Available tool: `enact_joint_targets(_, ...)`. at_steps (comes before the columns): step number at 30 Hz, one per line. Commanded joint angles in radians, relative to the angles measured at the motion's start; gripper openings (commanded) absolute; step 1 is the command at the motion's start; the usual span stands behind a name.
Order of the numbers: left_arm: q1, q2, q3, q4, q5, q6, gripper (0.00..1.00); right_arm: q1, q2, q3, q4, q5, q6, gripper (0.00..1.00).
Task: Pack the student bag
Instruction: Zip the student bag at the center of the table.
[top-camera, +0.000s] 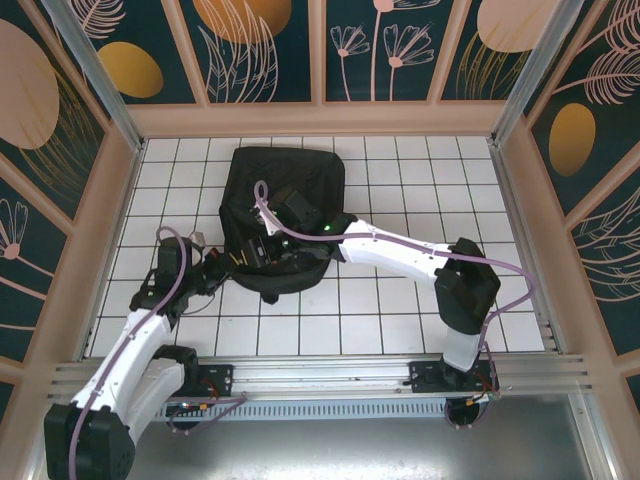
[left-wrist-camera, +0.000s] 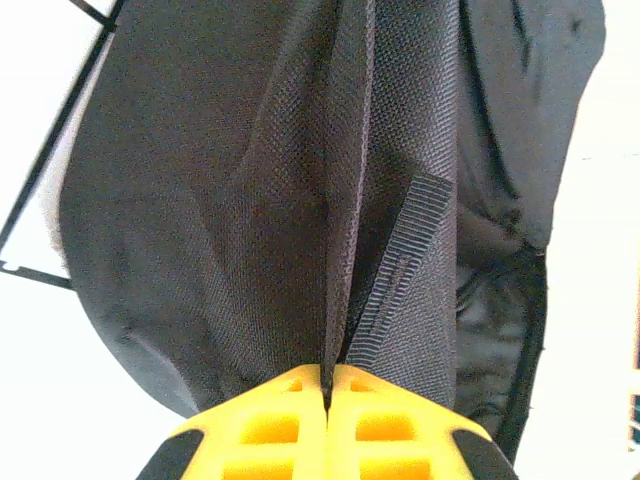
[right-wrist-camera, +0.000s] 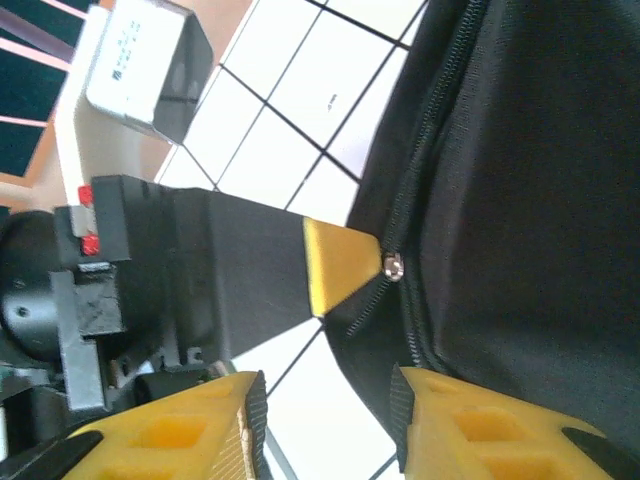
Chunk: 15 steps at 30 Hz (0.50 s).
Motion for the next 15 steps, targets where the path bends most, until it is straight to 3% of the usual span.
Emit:
enact_joint_targets(1,-0.004,-0.068,-0.040,0.192,0.064,-0.115,0.00,-0.008,0.003,0.019,0.041,-0.074,0.052,0.40)
enact_joint_targets(6,-0.004,-0.092,-0.013,0.232,0.087,-0.140,0.00,0.009,0.013,0.026,0.042,-0.144,0.046,0.40)
enact_joint_targets(15,-0.004,-0.078,0.021,0.260,0.125,-0.176,0.00,-0.010,0.024,-0.026,0.064,-0.084,0.091,0.36)
